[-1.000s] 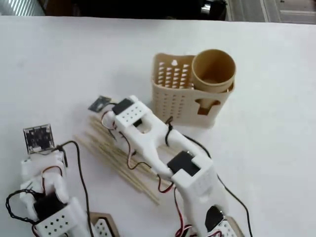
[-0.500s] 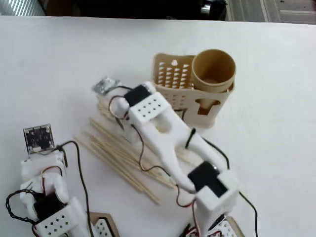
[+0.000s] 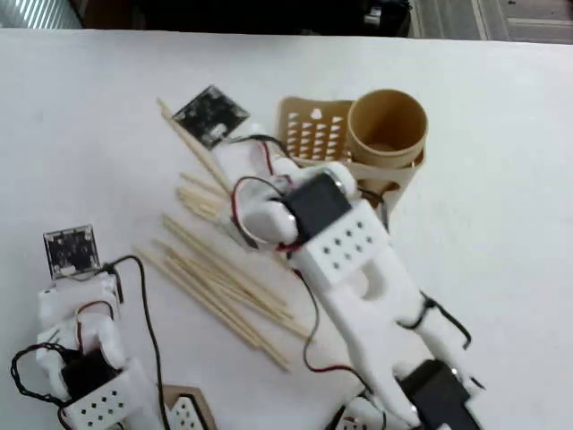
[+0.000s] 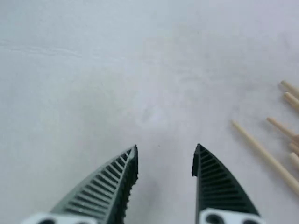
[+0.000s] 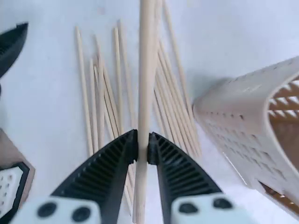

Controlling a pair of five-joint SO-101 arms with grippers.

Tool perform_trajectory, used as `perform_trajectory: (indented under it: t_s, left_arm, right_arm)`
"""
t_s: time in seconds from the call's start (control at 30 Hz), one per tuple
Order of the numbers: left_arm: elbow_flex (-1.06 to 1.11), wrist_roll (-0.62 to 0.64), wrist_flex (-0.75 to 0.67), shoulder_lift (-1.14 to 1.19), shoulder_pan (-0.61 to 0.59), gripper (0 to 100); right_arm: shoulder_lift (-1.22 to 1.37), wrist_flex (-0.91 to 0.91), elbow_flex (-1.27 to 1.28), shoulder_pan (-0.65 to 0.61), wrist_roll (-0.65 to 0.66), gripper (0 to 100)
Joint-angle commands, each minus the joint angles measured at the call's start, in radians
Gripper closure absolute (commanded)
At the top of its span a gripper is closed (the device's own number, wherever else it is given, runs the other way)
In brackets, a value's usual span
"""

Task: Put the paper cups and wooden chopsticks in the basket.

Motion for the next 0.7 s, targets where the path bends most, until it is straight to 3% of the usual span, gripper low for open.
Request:
perform_trajectory:
  t_s: [0.0,0.27,0.67]
  left_arm:
    - [-0.005,-0.006,-0.012,-0.013,0.016,80]
    - [-0.005,-0.006,-0.012,-0.013,0.016,80]
    - [-0.005,-0.006,-0.003,-0.013,0.016,80]
  right_arm:
    - [-0.134,-0.076,-0.049,0.044,-0.041,98.1]
    - [-0.325,-0.262,0.018,0.151,-0.055,98.1]
    - [-0.521,-1.059,0.603,0.275,-0.048,98.1]
